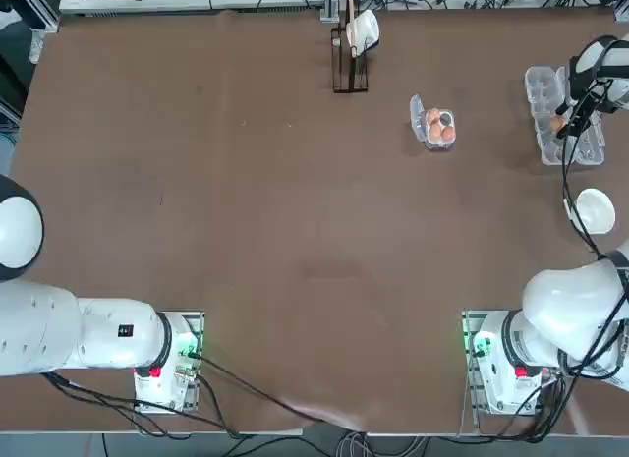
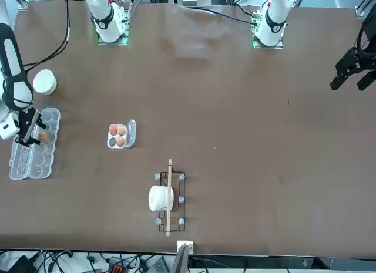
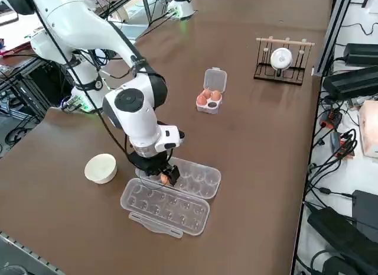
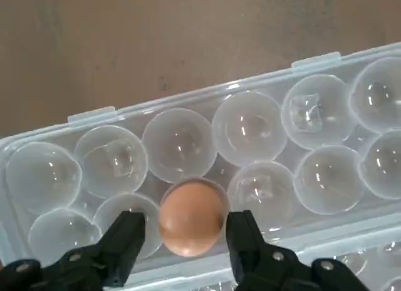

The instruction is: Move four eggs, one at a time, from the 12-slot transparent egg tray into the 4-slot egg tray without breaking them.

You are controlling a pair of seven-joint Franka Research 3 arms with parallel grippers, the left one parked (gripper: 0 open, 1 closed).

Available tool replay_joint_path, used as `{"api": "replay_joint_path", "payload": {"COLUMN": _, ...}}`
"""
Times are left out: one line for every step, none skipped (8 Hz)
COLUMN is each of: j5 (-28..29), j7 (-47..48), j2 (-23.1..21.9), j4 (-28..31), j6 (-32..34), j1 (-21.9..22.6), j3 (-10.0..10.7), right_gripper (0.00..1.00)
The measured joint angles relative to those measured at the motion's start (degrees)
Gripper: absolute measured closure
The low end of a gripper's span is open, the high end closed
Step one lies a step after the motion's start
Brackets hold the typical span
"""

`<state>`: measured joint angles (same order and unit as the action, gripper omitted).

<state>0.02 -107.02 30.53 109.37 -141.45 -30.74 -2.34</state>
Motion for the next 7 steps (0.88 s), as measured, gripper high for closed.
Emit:
{"api": "replay_joint_path", "payload": {"j5": 0.0, "j7": 0.0, "j2": 0.0, "j4": 0.0, "j6": 0.0, "j1": 0.0, "j3": -0.1, "right_gripper": 0.19}}
{"api": "replay_joint_path", "payload": {"j5": 0.0, "j7": 0.0, "j2": 0.0, "j4": 0.0, "j6": 0.0, "j1": 0.0, "j3": -0.1, "right_gripper": 0.2}}
{"api": "replay_joint_path", "payload": {"j5": 0.1, "j7": 0.0, "j2": 0.0, "j4": 0.0, "j6": 0.0, "j1": 0.0, "j3": -0.2, "right_gripper": 0.2}}
{"api": "replay_joint_path", "payload": {"j5": 0.1, "j7": 0.0, "j2": 0.0, "j4": 0.0, "j6": 0.0, "j1": 0.0, "j3": -0.2, "right_gripper": 0.19}}
{"api": "replay_joint_path", "payload": {"j5": 0.1, "j7": 0.0, "j2": 0.1, "j4": 0.0, "j6": 0.0, "j1": 0.0, "j3": -0.2, "right_gripper": 0.22}}
{"api": "replay_joint_path", "payload": {"j5": 0.2, "j7": 0.0, "j2": 0.2, "j4": 0.0, "j6": 0.0, "j1": 0.0, "j3": -0.2, "right_gripper": 0.22}}
{"api": "replay_joint_path", "payload": {"j5": 0.2, "j7": 0.0, "j2": 0.3, "j4": 0.0, "j6": 0.0, "j1": 0.0, "j3": -0.2, "right_gripper": 0.25}}
